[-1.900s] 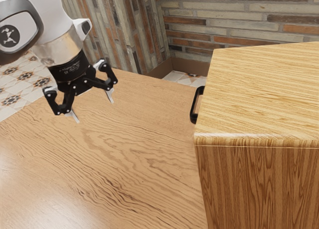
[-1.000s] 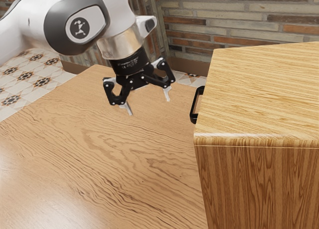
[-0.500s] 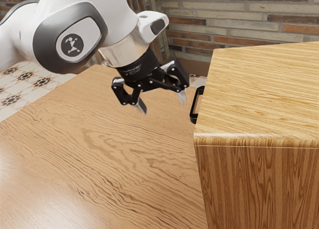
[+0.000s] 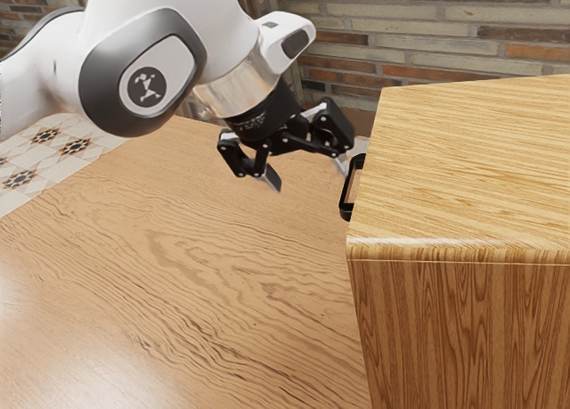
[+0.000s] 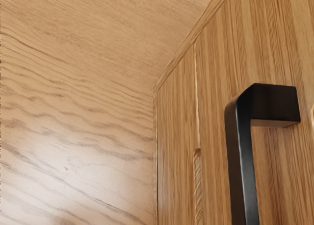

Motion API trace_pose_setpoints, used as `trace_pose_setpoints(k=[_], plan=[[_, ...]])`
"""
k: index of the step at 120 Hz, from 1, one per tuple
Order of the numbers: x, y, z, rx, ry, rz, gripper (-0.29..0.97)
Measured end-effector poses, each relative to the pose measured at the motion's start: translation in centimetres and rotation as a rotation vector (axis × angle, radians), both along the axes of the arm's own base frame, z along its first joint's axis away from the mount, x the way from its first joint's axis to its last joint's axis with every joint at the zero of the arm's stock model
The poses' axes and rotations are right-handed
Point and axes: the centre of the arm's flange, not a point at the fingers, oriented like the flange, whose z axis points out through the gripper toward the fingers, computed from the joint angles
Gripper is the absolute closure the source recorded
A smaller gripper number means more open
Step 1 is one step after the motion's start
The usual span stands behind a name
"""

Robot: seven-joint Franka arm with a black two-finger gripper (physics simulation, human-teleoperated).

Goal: Pull the drawer handle with one arm to open the drawer

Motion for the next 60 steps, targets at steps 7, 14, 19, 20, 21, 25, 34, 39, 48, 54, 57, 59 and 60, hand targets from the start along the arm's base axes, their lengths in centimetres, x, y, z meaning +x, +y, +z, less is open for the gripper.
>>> trace_pose_setpoints(k=[7, 14, 19, 20, 21, 25, 34, 39, 48, 54, 57, 59, 60], plan=[[0.1, -0.4, -0.1, 0.002, -0.002, -0.011, 0.00], [0.1, -1.0, -0.2, 0.004, -0.006, -0.027, 0.00], [0.1, -1.5, -0.3, 0.005, -0.008, -0.039, 0.00], [0.1, -1.6, -0.3, 0.005, -0.009, -0.041, 0.00], [0.1, -1.7, -0.3, 0.005, -0.009, -0.043, 0.00], [0.1, -1.8, -0.4, 0.006, -0.009, -0.048, 0.00], [0.1, -1.7, -0.5, 0.007, -0.011, -0.050, 0.06], [0.1, -1.5, -0.4, 0.007, -0.014, -0.048, 0.11], [0.1, -1.4, -0.4, 0.010, -0.017, -0.047, 0.21], [0.1, -1.3, -0.3, 0.010, -0.019, -0.047, 0.26], [0.1, -1.4, -0.4, 0.010, -0.018, -0.048, 0.29], [0.1, -1.4, -0.4, 0.010, -0.018, -0.048, 0.30], [0.1, -1.4, -0.4, 0.010, -0.018, -0.048, 0.31]])
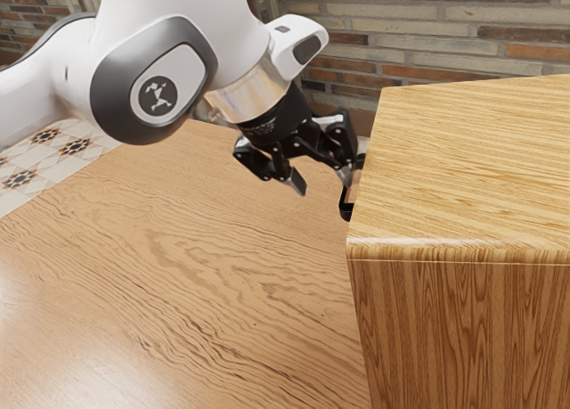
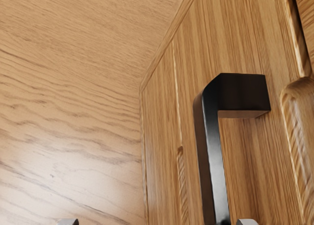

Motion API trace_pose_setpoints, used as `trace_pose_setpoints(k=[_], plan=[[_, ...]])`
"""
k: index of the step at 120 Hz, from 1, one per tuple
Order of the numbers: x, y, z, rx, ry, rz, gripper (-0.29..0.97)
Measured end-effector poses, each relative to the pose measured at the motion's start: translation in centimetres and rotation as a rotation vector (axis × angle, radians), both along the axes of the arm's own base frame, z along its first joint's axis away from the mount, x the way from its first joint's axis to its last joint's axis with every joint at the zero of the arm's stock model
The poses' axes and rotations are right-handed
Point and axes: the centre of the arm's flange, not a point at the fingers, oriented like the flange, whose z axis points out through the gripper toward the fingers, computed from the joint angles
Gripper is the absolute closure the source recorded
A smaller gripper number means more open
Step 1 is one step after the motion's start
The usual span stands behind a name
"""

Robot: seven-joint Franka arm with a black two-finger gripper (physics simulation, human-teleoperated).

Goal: Pull the drawer handle with one arm to open the drawer

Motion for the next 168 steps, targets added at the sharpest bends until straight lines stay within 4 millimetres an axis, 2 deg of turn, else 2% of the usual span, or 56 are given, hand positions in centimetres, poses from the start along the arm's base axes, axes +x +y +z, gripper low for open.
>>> trace_pose_setpoints(k=[23, 41, 56, 92, 117, 168], plan=[[0.1, -0.3, -0.6, 0.001, 0.005, -0.006, 0.40], [0.2, -0.2, -1.8, 0.006, 0.018, -0.004, 0.42], [-0.2, 0.0, -1.7, 0.011, 0.008, -0.001, 0.43], [-0.2, 1.2, -1.9, 0.021, 0.004, 0.021, 0.44], [-0.2, 2.8, -1.6, 0.022, -0.003, 0.049, 0.44], [-0.1, 4.1, -2.2, 0.029, 0.007, 0.075, 0.44]])
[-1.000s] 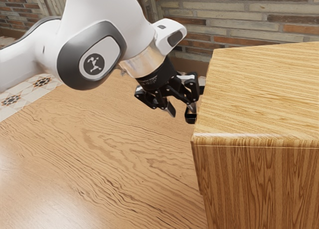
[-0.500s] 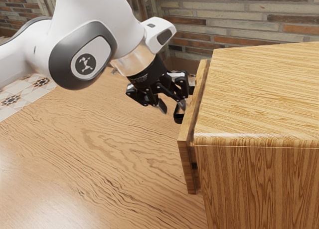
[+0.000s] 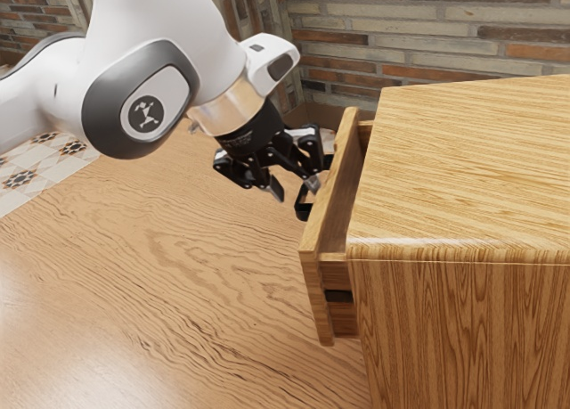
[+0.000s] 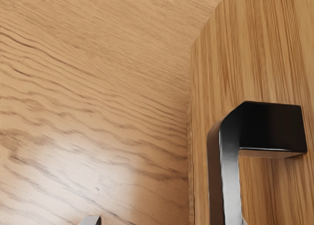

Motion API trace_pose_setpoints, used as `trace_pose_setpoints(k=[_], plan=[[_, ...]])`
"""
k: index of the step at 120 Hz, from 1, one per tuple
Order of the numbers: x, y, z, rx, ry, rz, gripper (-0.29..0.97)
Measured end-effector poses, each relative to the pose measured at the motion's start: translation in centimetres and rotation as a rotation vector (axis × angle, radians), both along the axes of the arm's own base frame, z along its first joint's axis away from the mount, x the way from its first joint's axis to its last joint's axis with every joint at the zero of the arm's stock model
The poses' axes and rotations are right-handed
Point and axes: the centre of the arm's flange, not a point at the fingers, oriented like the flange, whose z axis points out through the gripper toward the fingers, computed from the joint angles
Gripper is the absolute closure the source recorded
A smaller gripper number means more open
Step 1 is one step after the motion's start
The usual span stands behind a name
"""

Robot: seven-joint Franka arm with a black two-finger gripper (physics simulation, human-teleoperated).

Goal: Pull the drawer handle with one arm to open the drawer

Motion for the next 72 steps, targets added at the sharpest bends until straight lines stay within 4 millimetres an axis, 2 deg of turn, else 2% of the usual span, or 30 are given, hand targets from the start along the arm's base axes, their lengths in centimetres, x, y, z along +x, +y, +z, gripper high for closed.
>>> trace_pose_setpoints(k=[72], plan=[[-1.2, 2.0, 0.4, 0.007, -0.012, 0.028, 0.43]])
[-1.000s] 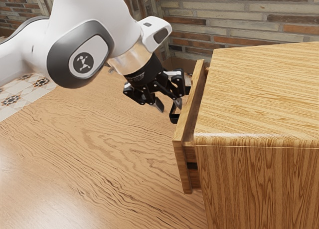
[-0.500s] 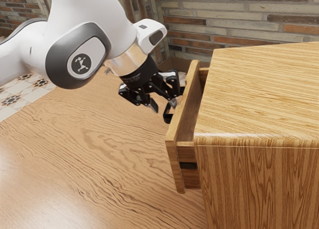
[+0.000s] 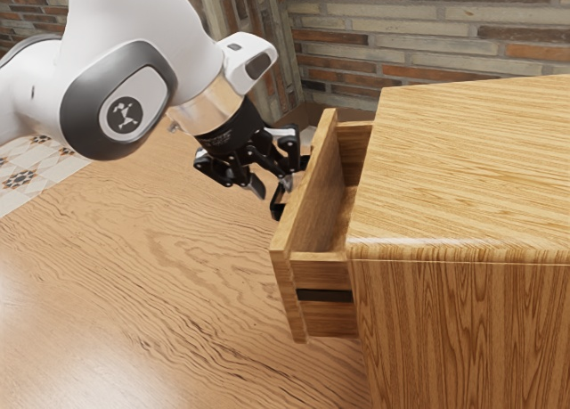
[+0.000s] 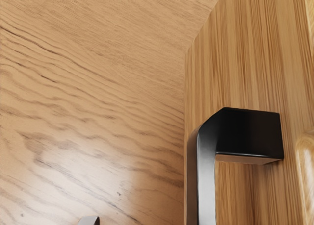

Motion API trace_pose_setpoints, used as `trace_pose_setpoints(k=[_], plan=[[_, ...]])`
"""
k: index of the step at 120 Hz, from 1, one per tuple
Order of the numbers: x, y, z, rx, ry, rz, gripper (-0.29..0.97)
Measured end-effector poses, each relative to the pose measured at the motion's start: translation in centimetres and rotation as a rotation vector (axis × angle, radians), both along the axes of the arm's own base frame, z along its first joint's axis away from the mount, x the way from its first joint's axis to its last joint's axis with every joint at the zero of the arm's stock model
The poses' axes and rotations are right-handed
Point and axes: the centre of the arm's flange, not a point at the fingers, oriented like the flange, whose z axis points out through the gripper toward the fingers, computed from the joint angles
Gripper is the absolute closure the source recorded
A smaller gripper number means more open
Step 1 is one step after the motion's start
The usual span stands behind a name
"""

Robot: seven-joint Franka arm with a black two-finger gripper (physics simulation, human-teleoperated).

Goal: Pull the drawer handle with one arm to open the drawer

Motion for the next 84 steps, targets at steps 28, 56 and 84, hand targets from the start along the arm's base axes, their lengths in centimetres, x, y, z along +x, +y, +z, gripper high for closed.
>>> trace_pose_setpoints(k=[28, 56, 84], plan=[[-0.1, 1.4, -0.1, 0.011, 0.003, 0.023, 0.43], [-0.4, 2.6, 0.1, 0.015, 0.001, 0.049, 0.43], [-1.1, 3.6, -0.3, 0.020, 0.010, 0.073, 0.44]])
